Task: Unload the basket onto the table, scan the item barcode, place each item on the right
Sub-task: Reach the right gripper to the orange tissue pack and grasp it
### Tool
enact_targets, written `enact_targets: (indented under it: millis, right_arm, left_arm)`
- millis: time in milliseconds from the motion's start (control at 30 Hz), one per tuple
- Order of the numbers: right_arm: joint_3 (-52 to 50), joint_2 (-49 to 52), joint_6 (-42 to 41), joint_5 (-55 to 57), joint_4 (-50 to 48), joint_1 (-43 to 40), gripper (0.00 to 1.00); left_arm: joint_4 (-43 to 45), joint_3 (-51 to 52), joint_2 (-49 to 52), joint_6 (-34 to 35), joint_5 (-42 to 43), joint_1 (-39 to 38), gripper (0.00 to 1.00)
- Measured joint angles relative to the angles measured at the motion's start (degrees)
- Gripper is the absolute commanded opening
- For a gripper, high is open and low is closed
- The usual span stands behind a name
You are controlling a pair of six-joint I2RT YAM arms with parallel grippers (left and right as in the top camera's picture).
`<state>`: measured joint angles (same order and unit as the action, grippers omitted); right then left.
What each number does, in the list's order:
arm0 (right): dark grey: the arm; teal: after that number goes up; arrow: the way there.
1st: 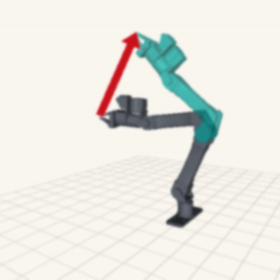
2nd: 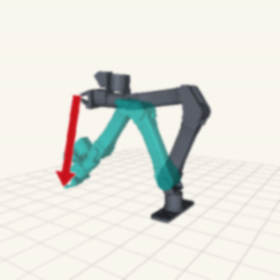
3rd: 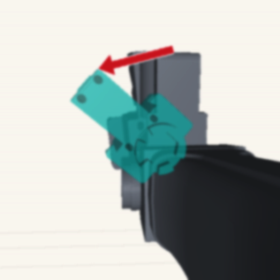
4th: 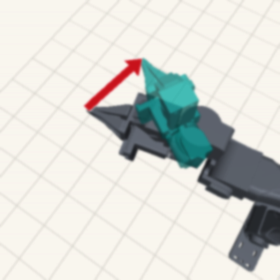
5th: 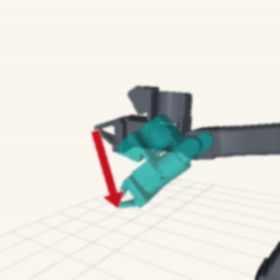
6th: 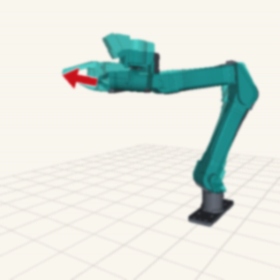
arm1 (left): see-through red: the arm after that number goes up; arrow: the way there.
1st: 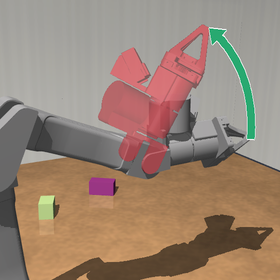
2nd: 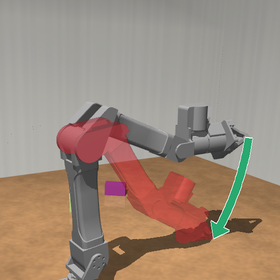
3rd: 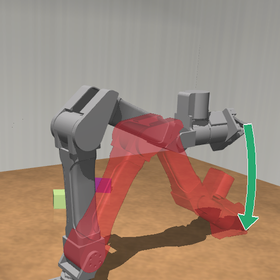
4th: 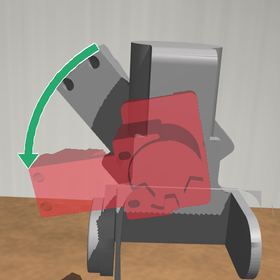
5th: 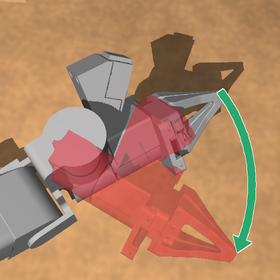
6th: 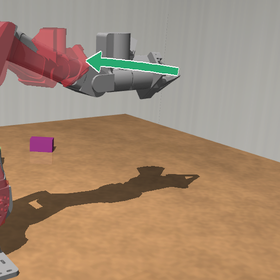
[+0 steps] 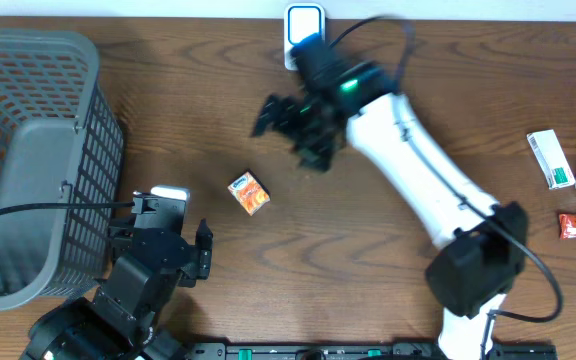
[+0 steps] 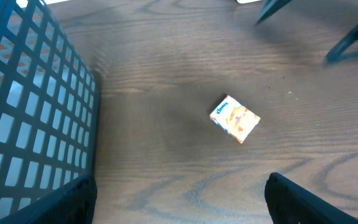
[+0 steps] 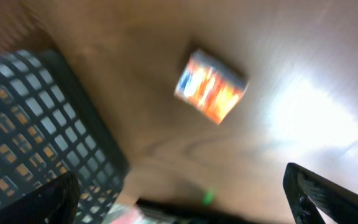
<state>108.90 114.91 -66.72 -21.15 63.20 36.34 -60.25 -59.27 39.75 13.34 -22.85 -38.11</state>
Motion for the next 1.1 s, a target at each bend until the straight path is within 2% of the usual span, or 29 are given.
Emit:
enact_targets:
  millis: [100, 200, 333, 767, 900, 1100]
  right_arm:
    - [0.0, 3.5, -12.4, 2.6, -1.1, 4.1, 0.99]
    - [0.0, 9.8, -19.2, 4.0, -0.4, 4.8, 0.99]
    - [-0.3, 14.9, -23.1, 5.2, 1.4, 4.9, 0.99]
    - [-0.3, 17.4, -25.9, 7.1, -6.2, 6.2, 0.99]
    - [-0.3, 17.4, -24.5, 8.0, -9.7, 6.3, 0.99]
    - [-0.3, 17.8, -21.3, 10.3, -9.6, 6.3, 0.98]
  left_arm:
    - [0.0, 0.0, 0.0, 0.0, 0.0, 0.0, 0.85]
    - [0.0, 0.0, 0.0, 0.0, 0.0, 0.0, 0.85]
    - [0.0, 0.0, 0.0, 0.0, 0.0, 0.0, 0.85]
    - [0.0, 0.0, 0.0, 0.0, 0.0, 0.0, 0.85]
    - [0.0, 0.0, 0.0, 0.0, 0.0, 0.0, 0.85]
    - [0.0, 0.0, 0.0, 0.0, 0.0, 0.0, 0.85]
